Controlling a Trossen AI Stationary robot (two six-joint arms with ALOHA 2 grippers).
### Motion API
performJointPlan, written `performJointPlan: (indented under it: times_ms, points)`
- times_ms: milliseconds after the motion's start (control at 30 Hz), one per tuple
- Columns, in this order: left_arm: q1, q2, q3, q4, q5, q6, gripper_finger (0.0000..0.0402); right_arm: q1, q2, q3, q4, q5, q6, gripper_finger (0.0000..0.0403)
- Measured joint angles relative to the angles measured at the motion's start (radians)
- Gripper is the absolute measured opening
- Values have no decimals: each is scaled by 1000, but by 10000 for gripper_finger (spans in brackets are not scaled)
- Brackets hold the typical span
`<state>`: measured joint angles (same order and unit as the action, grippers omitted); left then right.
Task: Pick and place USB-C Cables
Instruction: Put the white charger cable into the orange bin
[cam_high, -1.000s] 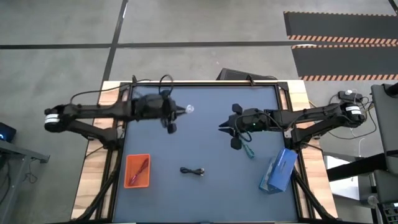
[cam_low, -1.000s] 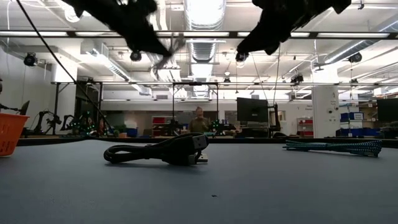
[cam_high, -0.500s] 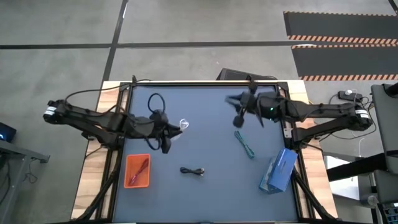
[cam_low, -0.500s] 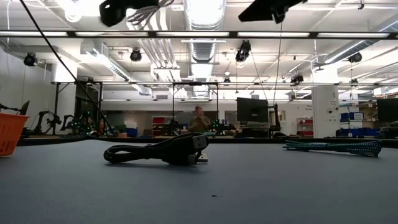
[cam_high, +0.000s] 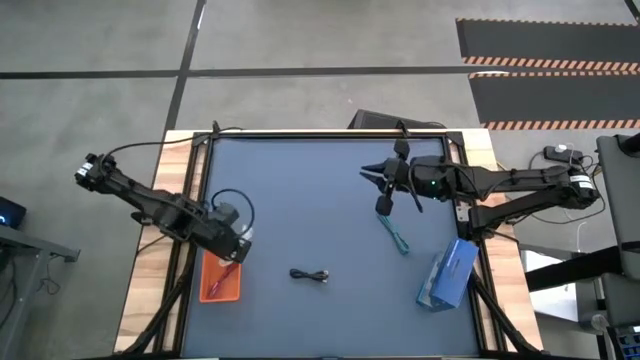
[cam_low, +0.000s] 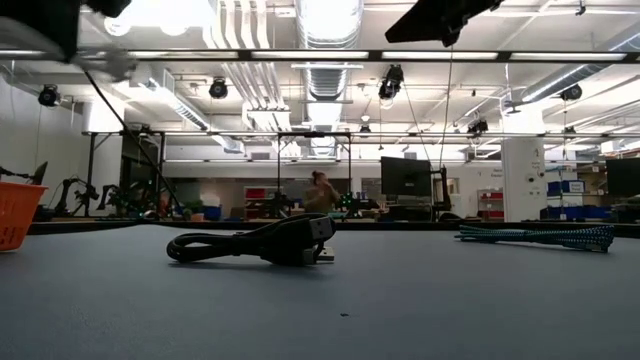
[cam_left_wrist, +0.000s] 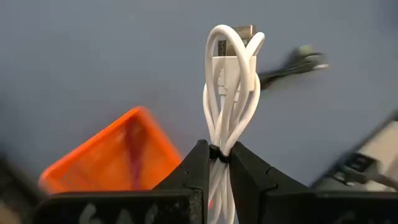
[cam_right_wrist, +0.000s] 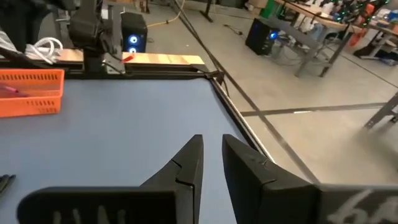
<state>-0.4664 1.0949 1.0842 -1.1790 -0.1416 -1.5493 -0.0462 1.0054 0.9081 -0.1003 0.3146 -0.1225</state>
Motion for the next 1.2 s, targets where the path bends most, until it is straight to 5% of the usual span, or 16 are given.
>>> performJointPlan:
  times_ms: [400, 833, 1200]
  points:
    - [-47, 58, -46, -86, 243, -114, 23, 0, 5, -39, -48, 0, -1, 52]
    - [-82, 167, -154, -95, 286, -85, 33, -7, 2, -53, -66, 0, -12, 52]
    - [-85, 174, -130, -74, 346, -88, 32, -7, -9, -54, -92, 1, -22, 52]
